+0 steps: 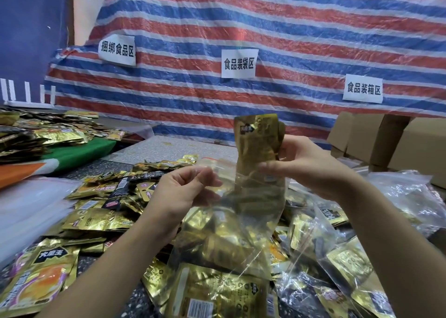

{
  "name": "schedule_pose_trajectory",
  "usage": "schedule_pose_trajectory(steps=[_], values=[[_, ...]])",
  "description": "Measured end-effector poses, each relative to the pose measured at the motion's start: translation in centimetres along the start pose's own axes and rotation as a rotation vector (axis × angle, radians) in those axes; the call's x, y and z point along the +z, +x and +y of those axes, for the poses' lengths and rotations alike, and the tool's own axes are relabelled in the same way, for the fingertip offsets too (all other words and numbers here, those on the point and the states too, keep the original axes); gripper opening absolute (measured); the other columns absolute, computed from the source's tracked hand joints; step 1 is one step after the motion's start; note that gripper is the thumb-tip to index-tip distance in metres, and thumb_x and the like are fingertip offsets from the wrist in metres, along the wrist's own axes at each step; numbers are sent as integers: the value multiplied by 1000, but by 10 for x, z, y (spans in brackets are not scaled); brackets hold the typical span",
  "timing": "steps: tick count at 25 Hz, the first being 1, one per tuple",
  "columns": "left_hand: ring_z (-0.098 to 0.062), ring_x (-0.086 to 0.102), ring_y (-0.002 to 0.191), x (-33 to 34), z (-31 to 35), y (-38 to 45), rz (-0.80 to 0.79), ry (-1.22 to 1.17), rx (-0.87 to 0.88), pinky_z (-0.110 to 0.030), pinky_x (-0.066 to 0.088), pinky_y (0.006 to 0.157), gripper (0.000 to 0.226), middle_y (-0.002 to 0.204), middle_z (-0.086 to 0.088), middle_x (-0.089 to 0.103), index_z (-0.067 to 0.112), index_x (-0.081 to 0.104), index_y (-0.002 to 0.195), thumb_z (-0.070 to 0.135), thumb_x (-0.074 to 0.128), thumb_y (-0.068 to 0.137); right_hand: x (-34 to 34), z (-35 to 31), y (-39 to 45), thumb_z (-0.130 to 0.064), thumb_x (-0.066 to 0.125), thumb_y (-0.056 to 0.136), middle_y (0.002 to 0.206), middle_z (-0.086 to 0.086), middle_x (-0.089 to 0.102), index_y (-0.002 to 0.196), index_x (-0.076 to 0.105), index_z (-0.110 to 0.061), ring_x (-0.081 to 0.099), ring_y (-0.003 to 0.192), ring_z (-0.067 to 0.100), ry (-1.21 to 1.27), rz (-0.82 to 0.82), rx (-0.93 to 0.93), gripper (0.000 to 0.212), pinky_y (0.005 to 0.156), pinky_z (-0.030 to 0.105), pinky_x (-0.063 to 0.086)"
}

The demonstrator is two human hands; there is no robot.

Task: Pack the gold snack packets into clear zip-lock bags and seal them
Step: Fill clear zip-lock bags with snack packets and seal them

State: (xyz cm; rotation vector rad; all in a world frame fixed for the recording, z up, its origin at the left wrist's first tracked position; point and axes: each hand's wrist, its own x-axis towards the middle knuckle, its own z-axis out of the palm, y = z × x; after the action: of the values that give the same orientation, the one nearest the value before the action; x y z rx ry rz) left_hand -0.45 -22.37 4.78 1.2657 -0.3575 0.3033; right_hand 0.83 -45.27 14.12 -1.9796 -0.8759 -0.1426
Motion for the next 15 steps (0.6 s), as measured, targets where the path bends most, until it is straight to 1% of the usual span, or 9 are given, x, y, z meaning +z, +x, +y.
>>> schedule_pose_trajectory(steps=[2,5,7,9,10,11,13,15], values=[[-20,70,57,2,-2,0,14,28,35,-20,52,51,22,78,-9,75,16,77,76,34,64,77,0,-4,-1,-23,79,80,102,5,75,103,74,-19,70,100,26,-114,-84,9,24,89,39,55],[-19,69,53,7,-5,0,40,89,83,-19,51,49,30,75,-9,75,9,73,84,35,58,81,2,-13,2,-14,68,93,101,5,75,104,71,-13,70,98,23,-245,-209,90,11,91,39,54],[-20,69,54,9,-6,0,28,115,93,-20,52,50,36,77,-9,76,8,71,88,38,53,83,4,-20,5,-16,63,97,92,0,74,97,70,-14,70,88,16,-377,-272,141,8,84,37,54],[-22,71,57,10,-7,-2,7,139,103,-21,53,51,42,78,-9,76,5,71,91,42,50,85,6,-28,8,-23,63,96,76,-10,70,86,67,-22,64,73,4,-508,-306,182,11,70,27,49],[-22,71,58,11,-7,-3,-2,147,112,-21,53,51,44,78,-9,76,5,71,91,42,49,87,8,-31,9,-26,64,95,72,-13,68,82,66,-24,62,68,0,-562,-315,204,14,66,23,46],[-22,71,58,11,-7,-3,-10,147,123,-20,52,50,43,77,-8,76,5,73,90,41,49,88,10,-33,11,-29,64,95,73,-13,68,81,65,-25,62,67,-1,-604,-327,225,15,64,23,45],[-22,71,58,12,-7,-5,-18,140,144,-19,52,50,38,75,-8,76,11,75,86,39,49,89,14,-35,13,-31,63,95,82,-7,71,86,67,-23,65,76,8,-661,-366,261,12,70,31,50],[-21,71,59,12,-7,-5,-16,142,148,-20,53,51,36,75,-9,76,18,77,81,40,49,90,16,-37,15,-32,63,94,85,-3,70,88,66,-22,63,76,11,-704,-395,275,12,72,33,49]])
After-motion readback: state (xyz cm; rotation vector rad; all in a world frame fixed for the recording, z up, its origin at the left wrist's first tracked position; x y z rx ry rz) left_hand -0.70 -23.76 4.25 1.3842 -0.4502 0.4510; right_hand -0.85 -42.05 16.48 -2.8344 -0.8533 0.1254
